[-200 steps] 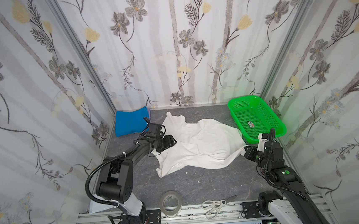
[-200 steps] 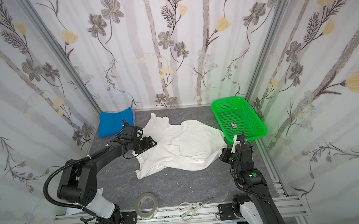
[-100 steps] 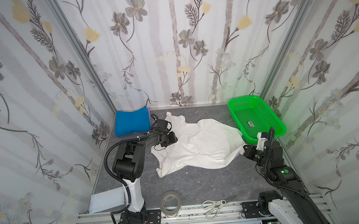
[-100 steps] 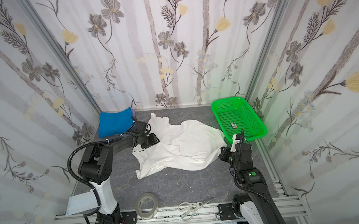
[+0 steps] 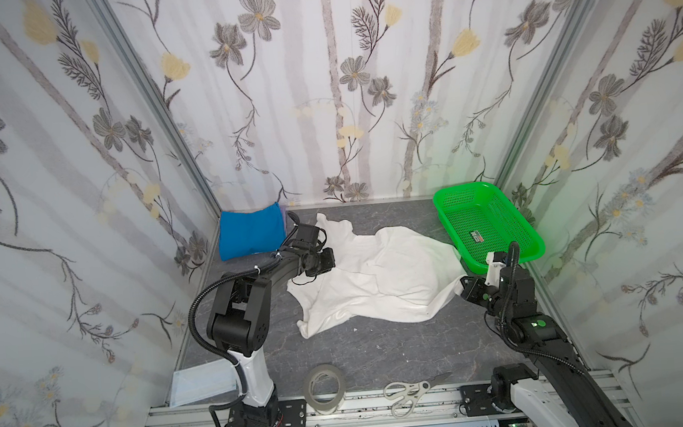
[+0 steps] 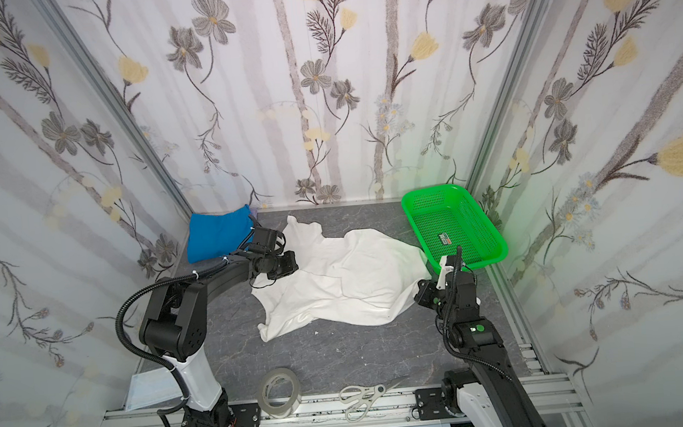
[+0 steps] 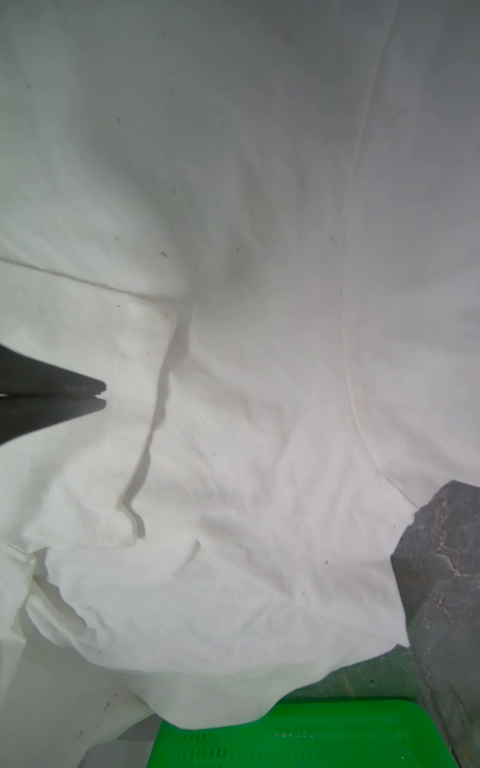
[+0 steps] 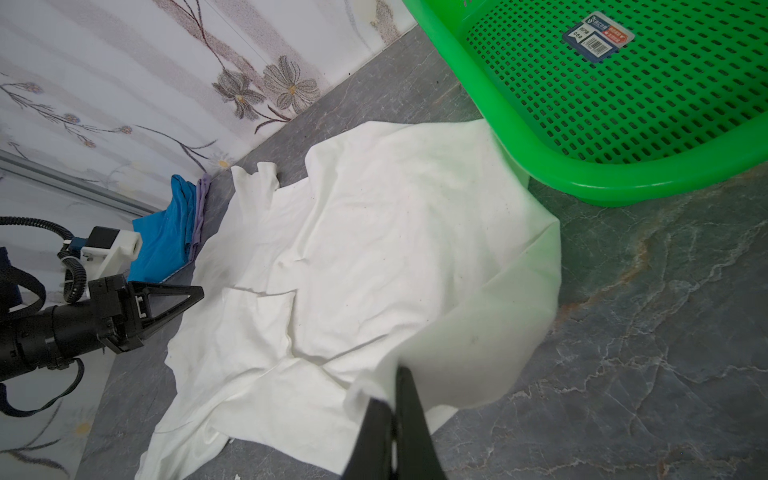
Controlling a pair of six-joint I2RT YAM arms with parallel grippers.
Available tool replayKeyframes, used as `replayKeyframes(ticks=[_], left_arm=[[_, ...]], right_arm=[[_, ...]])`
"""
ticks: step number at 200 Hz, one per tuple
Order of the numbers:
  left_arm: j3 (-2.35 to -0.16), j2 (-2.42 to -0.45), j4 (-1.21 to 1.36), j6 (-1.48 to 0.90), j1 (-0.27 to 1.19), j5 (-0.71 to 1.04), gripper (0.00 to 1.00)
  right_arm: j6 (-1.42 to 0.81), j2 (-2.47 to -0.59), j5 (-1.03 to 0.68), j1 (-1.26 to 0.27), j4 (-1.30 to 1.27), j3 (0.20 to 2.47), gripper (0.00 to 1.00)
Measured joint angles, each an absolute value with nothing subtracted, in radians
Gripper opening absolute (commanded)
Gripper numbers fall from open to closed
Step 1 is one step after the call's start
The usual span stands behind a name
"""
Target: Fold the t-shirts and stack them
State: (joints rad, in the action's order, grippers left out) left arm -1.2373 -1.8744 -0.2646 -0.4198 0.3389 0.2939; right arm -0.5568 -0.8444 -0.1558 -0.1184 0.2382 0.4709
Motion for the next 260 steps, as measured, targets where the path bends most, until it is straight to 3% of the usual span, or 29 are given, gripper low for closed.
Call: replayKeyframes(ticks=[23, 33, 49, 87, 162, 179, 208, 260], left_arm=[[-1.299, -1.903, -0.345, -0.423, 0.336, 0.224, 0.33], [-1.3, -1.899, -0.386, -0.43, 0.334, 0.19, 0.43], [-1.276, -1.877, -0.442, -0.448, 0.327, 0.144, 0.48], [-1.205, -1.836, -0.48, -0.453, 0.308, 0.179, 0.57], [-1.102, -1.751, -0.484, -0.469, 0.318, 0.346, 0.56], [-1.076, -1.722, -0.502, -0.477, 0.319, 0.321, 0.62], [-1.043, -1.674, -0.546, -0.491, 0.309, 0.214, 0.63], [-0.999, -1.647, -0.523, -0.498, 0.336, 0.345, 0.57]], right_arm=[[-0.556, -0.843, -0.157, -0.118, 0.238, 0.471, 0.0], [-0.556, -0.844, -0.157, -0.118, 0.238, 0.471, 0.0], [-0.553, -0.846, -0.157, -0.118, 0.238, 0.472, 0.0], [-0.545, -0.876, -0.165, -0.118, 0.231, 0.483, 0.0], [-0.53, -0.882, -0.181, -0.118, 0.229, 0.501, 0.0], [-0.53, -0.882, -0.182, -0.118, 0.229, 0.501, 0.0], [-0.53, -0.869, -0.182, -0.118, 0.23, 0.501, 0.0], [-0.53, -0.86, -0.181, -0.118, 0.23, 0.501, 0.0]])
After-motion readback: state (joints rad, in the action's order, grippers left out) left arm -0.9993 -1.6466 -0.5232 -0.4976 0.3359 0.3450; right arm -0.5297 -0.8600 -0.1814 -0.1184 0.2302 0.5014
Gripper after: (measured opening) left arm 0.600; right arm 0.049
